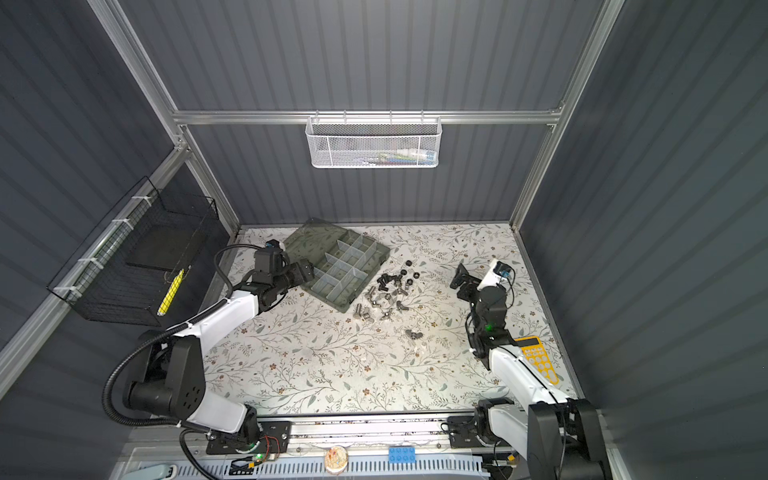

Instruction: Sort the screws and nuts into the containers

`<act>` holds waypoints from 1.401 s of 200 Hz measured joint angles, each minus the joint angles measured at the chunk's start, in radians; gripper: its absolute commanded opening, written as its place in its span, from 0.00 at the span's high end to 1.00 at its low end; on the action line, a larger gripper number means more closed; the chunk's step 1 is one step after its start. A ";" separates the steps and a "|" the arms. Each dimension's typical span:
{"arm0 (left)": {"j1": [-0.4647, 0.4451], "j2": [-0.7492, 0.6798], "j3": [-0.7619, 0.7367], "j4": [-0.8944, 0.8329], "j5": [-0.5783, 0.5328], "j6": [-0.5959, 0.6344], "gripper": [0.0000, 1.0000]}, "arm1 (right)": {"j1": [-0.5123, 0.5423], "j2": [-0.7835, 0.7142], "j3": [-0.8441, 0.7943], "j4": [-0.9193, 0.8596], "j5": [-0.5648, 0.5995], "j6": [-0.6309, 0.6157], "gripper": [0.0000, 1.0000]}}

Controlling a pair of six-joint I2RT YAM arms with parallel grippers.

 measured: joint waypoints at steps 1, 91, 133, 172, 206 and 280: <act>-0.001 0.002 0.001 0.000 0.002 -0.001 0.00 | 0.008 0.002 0.008 -0.008 0.002 -0.003 0.01; -0.031 0.108 0.040 -0.078 0.053 -0.069 0.00 | 0.258 0.198 0.256 -0.364 0.090 -0.133 0.01; 0.026 0.108 -0.003 -0.056 0.040 -0.101 0.06 | 0.299 0.233 0.289 -0.412 0.104 -0.160 0.01; 0.128 0.109 -0.056 -0.021 0.064 -0.149 0.25 | 0.318 0.262 0.304 -0.422 0.105 -0.174 0.01; 0.135 0.132 -0.056 0.033 0.095 -0.168 0.41 | 0.330 0.282 0.317 -0.433 0.105 -0.185 0.01; 0.130 0.185 -0.052 0.096 0.131 -0.177 0.64 | 0.332 0.333 0.383 -0.498 0.240 -0.192 0.01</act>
